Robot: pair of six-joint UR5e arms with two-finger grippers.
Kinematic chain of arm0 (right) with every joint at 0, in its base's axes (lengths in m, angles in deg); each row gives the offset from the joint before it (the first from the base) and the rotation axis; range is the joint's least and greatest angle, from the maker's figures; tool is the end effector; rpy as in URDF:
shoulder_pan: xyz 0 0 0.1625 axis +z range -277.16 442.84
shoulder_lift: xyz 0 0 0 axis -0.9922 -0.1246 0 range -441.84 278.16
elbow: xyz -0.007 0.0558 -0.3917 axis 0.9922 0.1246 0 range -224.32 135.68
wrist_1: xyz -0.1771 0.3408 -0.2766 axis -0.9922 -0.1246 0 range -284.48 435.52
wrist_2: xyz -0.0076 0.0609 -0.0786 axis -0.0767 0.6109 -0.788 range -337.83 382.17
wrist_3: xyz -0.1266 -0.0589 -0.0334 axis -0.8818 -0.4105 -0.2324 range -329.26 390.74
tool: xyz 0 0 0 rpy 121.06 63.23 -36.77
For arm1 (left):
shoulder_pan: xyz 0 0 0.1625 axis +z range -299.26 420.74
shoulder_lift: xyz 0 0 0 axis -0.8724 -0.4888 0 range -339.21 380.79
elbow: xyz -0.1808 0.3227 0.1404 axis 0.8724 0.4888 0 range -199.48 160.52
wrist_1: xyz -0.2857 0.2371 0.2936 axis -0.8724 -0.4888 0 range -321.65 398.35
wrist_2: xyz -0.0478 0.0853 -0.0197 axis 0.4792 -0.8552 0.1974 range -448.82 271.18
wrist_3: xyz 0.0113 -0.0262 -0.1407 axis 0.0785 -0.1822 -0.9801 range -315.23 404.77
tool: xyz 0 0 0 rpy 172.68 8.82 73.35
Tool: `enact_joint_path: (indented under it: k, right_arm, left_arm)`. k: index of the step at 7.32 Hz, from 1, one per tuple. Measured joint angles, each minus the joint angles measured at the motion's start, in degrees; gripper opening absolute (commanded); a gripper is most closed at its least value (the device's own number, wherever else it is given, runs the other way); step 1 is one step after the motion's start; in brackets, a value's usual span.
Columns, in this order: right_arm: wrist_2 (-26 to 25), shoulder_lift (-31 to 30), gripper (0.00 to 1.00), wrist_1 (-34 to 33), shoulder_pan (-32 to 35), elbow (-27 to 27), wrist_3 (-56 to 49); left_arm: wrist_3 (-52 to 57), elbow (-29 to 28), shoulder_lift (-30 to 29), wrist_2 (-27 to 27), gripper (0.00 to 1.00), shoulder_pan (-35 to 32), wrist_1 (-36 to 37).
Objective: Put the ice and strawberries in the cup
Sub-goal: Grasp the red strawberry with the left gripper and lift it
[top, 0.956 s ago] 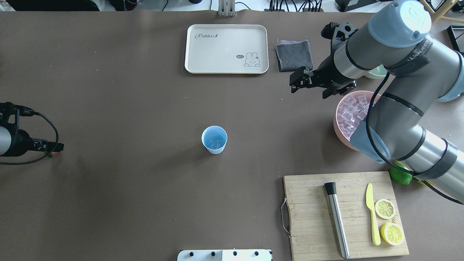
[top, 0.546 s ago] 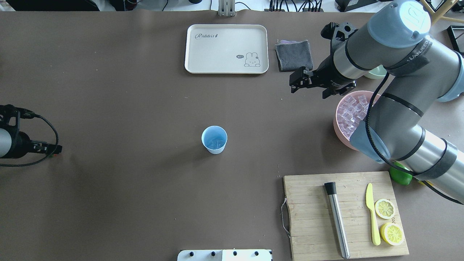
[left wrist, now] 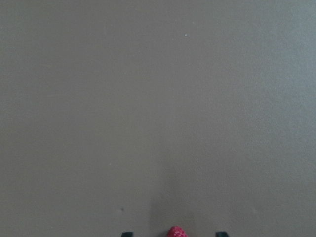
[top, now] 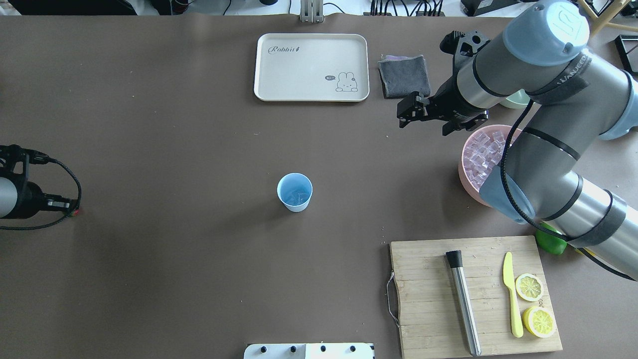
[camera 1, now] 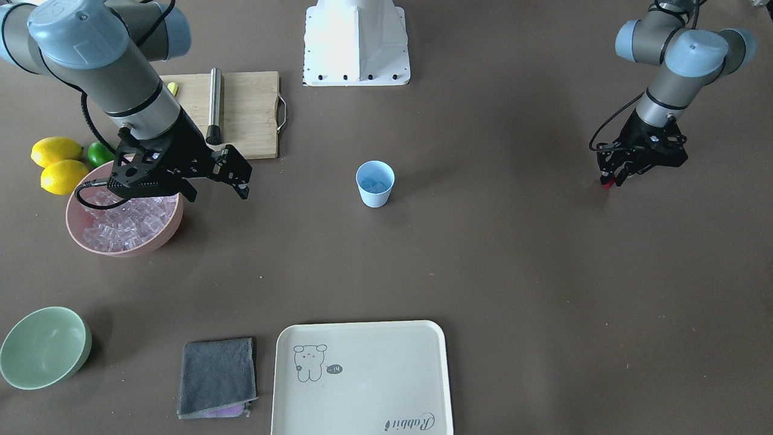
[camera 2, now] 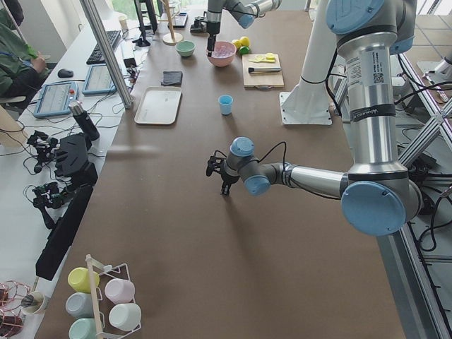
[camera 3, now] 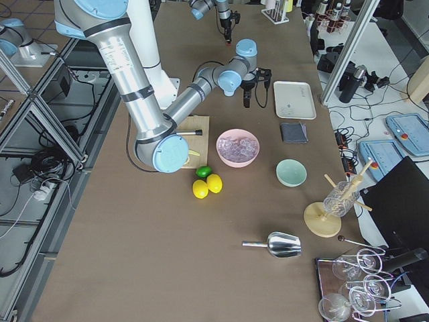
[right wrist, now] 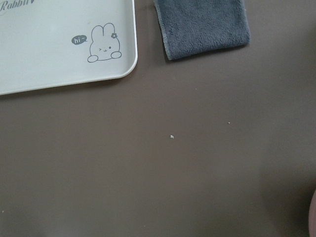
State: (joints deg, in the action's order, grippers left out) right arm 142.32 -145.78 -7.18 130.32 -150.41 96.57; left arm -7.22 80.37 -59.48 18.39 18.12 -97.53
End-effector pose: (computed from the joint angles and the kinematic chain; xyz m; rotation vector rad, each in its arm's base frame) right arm -0.4076 -0.5348 0.2181 0.0935 -0.9702 0.1472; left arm 0.3470 -0.4428 0.5750 0.2987 0.7908 0.0449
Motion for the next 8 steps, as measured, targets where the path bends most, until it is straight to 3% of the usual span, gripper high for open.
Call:
enact_joint_path:
  k: [3,5,6,8]
  right_arm:
    - [0.1,0.0,1.00,-0.1,0.2,0.0,0.0]
    - [0.2,0.1,1.00,-0.1,0.3,0.0,0.0]
    - [0.2,0.0,1.00,-0.1,0.4,0.0,0.0]
    - [0.3,-0.2,1.00,-0.2,0.7,-0.3,0.0]
  left_arm:
    - [0.6,1.9,-0.2,1.8,0.00,-0.9,0.3]
    - [2.4,3.9,-1.4,9.3,0.00,-6.9,1.5]
    - [2.7,6.6,-3.5,12.1,0.00,-9.1,5.5]
    - [1.7,14.5,-13.6,13.8,0.00,-10.3,24.2]
